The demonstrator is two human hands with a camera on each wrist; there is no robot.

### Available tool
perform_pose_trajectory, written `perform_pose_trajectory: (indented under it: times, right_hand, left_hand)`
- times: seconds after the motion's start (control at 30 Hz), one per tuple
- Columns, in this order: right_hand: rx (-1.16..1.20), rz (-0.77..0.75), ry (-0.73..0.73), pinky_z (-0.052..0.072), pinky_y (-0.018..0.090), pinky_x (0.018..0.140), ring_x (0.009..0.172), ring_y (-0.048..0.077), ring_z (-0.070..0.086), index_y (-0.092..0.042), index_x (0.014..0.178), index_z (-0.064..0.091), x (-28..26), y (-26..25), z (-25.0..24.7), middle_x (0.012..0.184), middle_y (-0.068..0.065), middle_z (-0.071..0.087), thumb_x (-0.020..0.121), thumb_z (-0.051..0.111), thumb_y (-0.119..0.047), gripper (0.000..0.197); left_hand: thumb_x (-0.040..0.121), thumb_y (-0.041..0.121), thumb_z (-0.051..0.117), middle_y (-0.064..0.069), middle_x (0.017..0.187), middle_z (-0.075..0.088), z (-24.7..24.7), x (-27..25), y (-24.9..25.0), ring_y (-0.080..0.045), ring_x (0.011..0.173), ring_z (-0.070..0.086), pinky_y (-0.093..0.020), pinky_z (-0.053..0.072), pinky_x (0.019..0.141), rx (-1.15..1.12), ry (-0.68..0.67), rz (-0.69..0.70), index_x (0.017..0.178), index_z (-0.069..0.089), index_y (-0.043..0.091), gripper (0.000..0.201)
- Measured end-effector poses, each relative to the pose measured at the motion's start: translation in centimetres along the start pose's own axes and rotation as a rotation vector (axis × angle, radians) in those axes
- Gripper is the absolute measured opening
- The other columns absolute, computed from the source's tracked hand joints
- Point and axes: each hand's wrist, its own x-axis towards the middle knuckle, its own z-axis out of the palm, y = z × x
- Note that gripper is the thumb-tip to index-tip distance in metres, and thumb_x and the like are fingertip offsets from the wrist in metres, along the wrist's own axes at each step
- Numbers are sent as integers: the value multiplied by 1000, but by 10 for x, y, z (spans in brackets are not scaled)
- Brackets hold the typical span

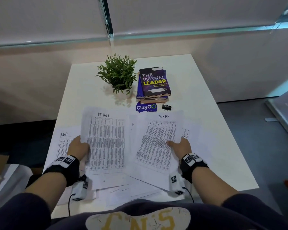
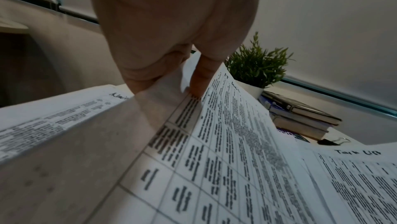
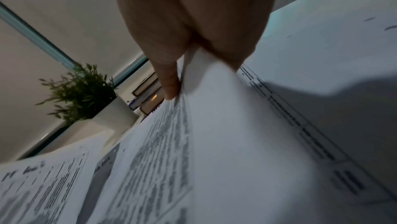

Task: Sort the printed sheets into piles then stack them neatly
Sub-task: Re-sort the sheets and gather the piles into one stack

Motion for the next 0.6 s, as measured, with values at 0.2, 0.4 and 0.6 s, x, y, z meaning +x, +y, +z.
perform_pose_trajectory:
  times: [0.2, 0.4, 0.6]
  right_hand:
    - [-394, -35, 141, 55, 43, 85, 107, 32, 59, -10, 94, 66, 1, 13, -9, 106, 16, 57, 82, 73, -24, 20]
    - [-532, 297, 203, 40, 52, 100, 131, 40, 30, -13, 137, 38, 10, 35, -31, 141, 22, 26, 72, 78, -50, 85]
    - [-400, 272, 173, 51, 43, 88, 115, 40, 49, -2, 135, 41, 14, 30, -26, 137, 23, 30, 75, 83, -34, 80]
  left_hand:
    - [87, -1, 48, -17, 85, 56, -11, -1, 10, -30, 72, 52, -33, 44, 63, -43, 31, 44, 107, 56, 0, 21]
    - [85, 1, 50, -16, 79, 53, -22, -18, 51, -24, 65, 47, -31, 40, 57, -232, 61, 181, 100, 58, 1, 17]
    - [85, 1, 51, -16, 90, 64, -15, -24, 74, -28, 68, 57, -32, 50, 52, -423, -25, 194, 114, 62, 7, 32]
